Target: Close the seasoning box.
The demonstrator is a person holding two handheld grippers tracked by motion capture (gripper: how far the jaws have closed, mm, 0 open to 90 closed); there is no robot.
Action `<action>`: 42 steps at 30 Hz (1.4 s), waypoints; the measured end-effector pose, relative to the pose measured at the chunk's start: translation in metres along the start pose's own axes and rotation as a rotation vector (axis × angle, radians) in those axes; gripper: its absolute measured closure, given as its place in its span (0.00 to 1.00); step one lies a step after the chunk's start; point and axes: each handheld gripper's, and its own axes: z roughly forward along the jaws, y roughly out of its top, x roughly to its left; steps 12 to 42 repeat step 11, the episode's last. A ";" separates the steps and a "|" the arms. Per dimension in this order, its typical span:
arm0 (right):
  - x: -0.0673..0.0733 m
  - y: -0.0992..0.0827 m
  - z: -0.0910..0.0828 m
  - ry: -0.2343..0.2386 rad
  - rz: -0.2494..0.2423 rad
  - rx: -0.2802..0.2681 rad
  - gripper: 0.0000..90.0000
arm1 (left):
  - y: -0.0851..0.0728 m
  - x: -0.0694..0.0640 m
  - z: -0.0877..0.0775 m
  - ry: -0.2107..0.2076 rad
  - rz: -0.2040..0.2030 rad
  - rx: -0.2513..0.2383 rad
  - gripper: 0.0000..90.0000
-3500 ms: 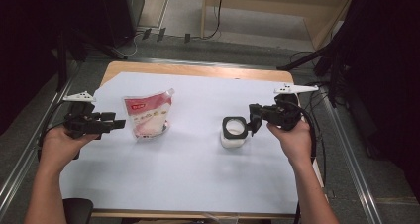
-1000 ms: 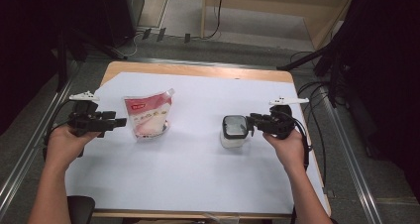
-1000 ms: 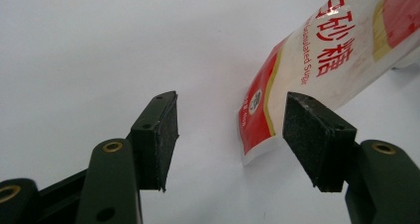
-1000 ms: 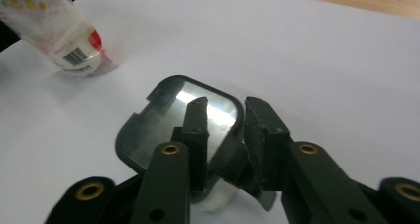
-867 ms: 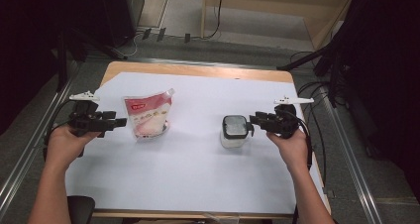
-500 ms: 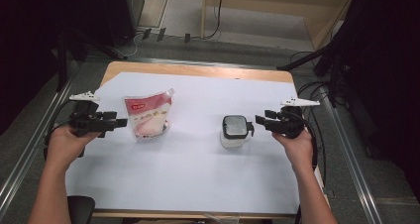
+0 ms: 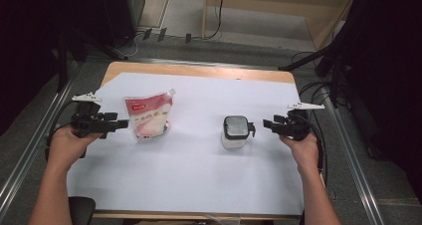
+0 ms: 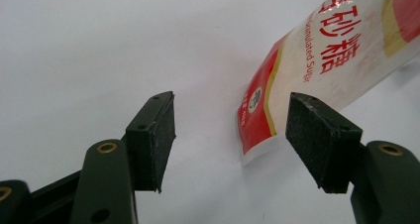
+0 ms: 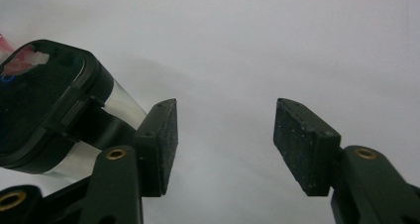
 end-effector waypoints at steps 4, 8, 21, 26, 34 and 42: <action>-0.003 -0.002 0.001 -0.012 0.003 0.002 0.46 | -0.001 0.001 0.002 0.000 -0.007 0.009 0.40; -0.004 -0.003 0.003 -0.023 -0.012 0.000 0.45 | -0.001 0.001 0.003 0.001 -0.008 0.010 0.40; -0.003 -0.003 0.004 -0.029 -0.017 0.003 0.44 | -0.001 0.000 0.003 0.002 -0.010 0.009 0.40; -0.003 -0.003 0.004 -0.029 -0.017 0.003 0.44 | -0.001 0.000 0.003 0.002 -0.010 0.009 0.40; -0.003 -0.003 0.004 -0.029 -0.017 0.003 0.44 | -0.001 0.000 0.003 0.002 -0.010 0.009 0.40; -0.003 -0.003 0.004 -0.029 -0.017 0.003 0.44 | -0.001 0.000 0.003 0.002 -0.010 0.009 0.40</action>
